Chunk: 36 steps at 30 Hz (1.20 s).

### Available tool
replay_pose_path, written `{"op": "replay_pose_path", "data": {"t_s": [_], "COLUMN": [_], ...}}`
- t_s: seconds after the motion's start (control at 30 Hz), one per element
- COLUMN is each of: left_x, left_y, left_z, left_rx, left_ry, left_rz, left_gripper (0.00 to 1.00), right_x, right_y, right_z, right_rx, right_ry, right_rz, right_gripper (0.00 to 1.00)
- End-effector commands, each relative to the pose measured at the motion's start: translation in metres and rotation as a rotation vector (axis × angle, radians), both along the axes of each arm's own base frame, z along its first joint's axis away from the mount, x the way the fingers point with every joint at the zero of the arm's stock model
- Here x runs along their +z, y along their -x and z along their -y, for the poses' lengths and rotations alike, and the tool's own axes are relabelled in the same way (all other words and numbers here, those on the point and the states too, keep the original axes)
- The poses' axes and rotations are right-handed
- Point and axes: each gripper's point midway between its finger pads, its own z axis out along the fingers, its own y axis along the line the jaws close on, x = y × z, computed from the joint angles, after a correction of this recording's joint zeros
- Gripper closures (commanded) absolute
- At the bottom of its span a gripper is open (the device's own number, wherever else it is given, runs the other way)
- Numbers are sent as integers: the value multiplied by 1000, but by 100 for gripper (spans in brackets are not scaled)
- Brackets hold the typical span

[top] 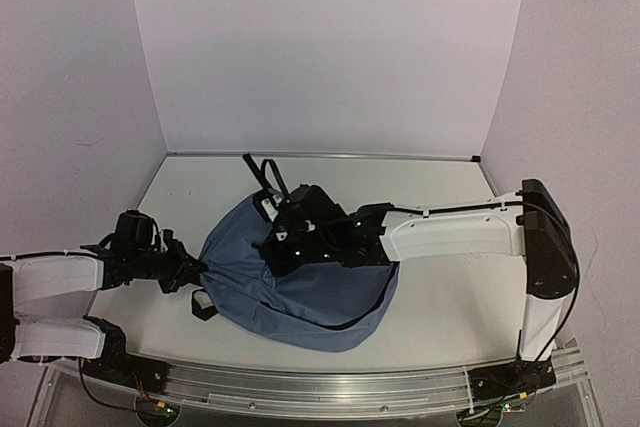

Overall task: Pack the student bag
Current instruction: Zip the student bag at the center of the board.

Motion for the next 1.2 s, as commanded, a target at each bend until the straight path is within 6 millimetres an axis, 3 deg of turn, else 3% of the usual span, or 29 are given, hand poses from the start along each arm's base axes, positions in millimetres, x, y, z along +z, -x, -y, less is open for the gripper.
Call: {"op": "replay_pose_path", "data": {"t_s": [0.0, 0.33, 0.47, 0.53, 0.57, 0.6, 0.7, 0.73, 0.8, 0.9, 1.03, 1.17], "left_x": [-17, -21, -12, 8, 25, 42, 102, 122, 154, 178, 179, 170], "left_y": [4, 9, 5, -2, -8, -12, -22, -24, -23, -16, 6, 19], "left_z": [-19, -25, -24, -18, -14, -10, -6, -5, -3, 15, 62, 95], "left_rx": [64, 79, 63, 1, -39, -73, -133, -142, -165, -243, -404, -513], "left_ry": [-74, -86, -99, -104, -112, -117, -175, -192, -213, -185, -156, -191], "left_rz": [-28, -35, -1, 72, 129, 183, 387, 445, 560, 700, 845, 895], "left_gripper": [100, 100, 100, 89, 79, 62, 32, 27, 25, 25, 29, 34], "right_x": [83, 115, 117, 115, 111, 108, 99, 96, 94, 91, 89, 86], "right_y": [-31, -54, -49, -39, -32, -27, -22, -22, -22, -22, -23, -23], "right_z": [22, 43, 39, 29, 23, 18, 16, 16, 18, 18, 15, 13], "right_rx": [-192, -279, -226, -151, -102, -68, -52, -59, -72, -87, -96, -100], "right_ry": [-157, -307, -331, -338, -342, -348, -353, -356, -362, -372, -382, -385], "right_rz": [144, 122, 102, 77, 54, 34, -4, -12, -22, -43, -66, -82], "right_gripper": [100, 100, 100, 100, 100, 100, 100, 100, 100, 100, 100, 100]}}
